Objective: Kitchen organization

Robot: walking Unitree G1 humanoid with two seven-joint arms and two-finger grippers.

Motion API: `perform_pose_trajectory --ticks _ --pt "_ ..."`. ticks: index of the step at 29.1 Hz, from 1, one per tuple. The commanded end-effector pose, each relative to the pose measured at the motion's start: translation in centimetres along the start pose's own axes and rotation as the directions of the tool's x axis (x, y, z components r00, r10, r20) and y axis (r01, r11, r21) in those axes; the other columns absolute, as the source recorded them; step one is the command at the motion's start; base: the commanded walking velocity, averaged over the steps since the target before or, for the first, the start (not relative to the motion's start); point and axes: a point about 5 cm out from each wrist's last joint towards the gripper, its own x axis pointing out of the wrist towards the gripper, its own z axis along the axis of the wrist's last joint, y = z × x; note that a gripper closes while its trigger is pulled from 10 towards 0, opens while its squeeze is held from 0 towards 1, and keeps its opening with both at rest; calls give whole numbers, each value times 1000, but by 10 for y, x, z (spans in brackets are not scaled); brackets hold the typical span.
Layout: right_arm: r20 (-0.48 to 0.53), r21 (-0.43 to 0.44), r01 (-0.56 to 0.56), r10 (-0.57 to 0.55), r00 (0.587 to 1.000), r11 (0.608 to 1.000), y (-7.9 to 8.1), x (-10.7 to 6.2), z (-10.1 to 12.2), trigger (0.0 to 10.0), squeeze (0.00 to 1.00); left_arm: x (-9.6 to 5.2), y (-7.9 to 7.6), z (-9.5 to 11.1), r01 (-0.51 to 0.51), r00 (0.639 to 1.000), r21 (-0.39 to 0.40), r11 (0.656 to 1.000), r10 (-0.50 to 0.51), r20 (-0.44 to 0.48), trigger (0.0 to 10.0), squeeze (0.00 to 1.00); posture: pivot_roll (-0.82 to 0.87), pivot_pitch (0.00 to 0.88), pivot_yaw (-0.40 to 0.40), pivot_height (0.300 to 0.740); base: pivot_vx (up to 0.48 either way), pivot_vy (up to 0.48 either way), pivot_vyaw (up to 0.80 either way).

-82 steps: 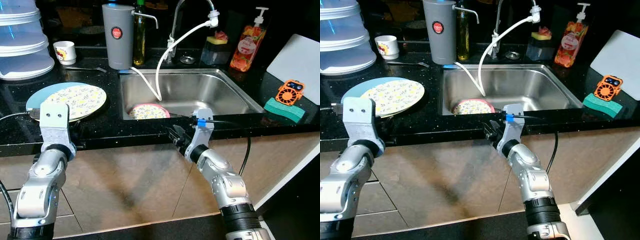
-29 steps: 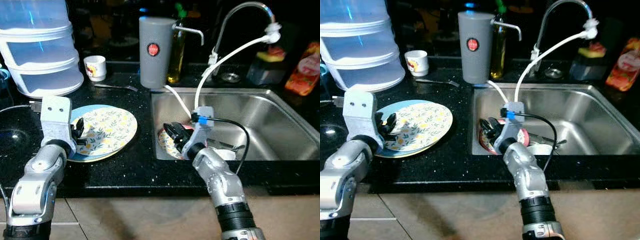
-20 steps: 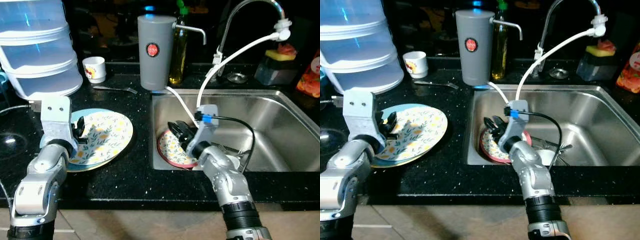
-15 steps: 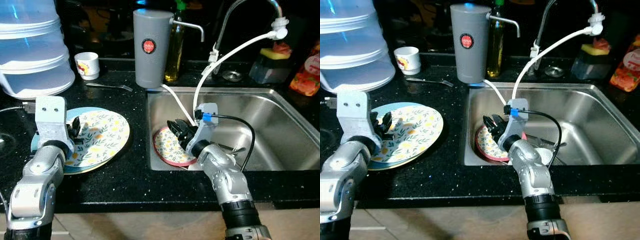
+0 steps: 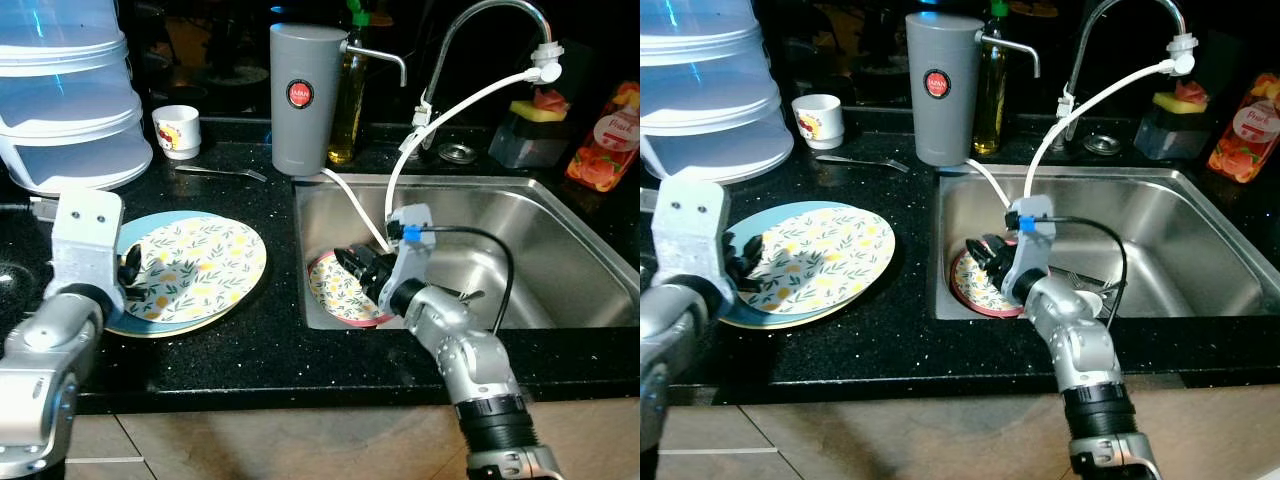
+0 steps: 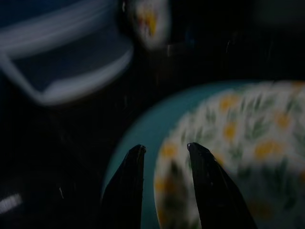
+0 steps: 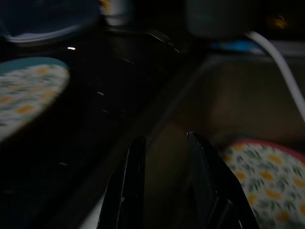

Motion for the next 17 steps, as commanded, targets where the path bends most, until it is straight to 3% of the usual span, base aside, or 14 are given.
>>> perform_pose_trajectory --ticks 1,3,4,5,6,8,9,11,12,13,17 --pt "3 -4 -43 43 999 999 3 0 6 10000 0 -3 -1 12 56 998 4 998 -56 37 10000 0 137 75 -57 740 0 0 0" --pt "-4 -11 -82 82 997 997 4 1 10 10000 0 -5 -7 21 171 984 7 985 -171 40 10000 20 142 69 -58 740 0 0 0" --pt "-12 -9 -113 113 994 994 5 2 11 10000 0 -11 -17 23 316 949 -9 949 -316 16 10000 204 142 69 -58 740 0 0 0" --pt "-12 -9 -113 113 994 994 5 2 11 10000 0 -11 -17 23 316 949 -9 949 -316 16 10000 204 142 69 -58 740 0 0 0" --pt "-14 -4 -123 123 992 992 5 2 11 10000 0 -14 -22 22 380 925 -21 925 -380 4 10000 204 142 69 -58 740 0 0 0" --pt "-17 -1 -135 135 991 991 6 2 11 10000 0 -24 -28 17 504 863 29 863 -501 -68 10000 235 147 70 -63 740 0 0 0" --pt "-18 6 -144 144 989 990 6 1 12 10000 0 -30 -29 10 556 828 85 827 -542 -144 10000 180 147 69 -62 740 0 0 0" --pt "-21 11 -157 157 987 988 7 1 12 10000 0 -38 -26 0 620 775 152 770 -570 -272 10000 133 145 72 -61 740 0 0 0" --pt "-21 17 -166 166 986 986 8 1 12 10000 0 -42 -23 -3 639 756 183 747 -566 -329 10000 0 145 72 -60 740 0 0 0" --pt "-20 20 -171 171 985 985 8 0 13 10000 0 -43 -20 -5 647 747 200 736 -559 -359 10000 0 145 72 -60 740 0 0 0" --pt "-22 25 -175 175 984 984 7 -1 13 10000 0 -42 -9 -1 628 757 211 749 -525 -389 10000 0 145 75 -57 740 0 0 0"
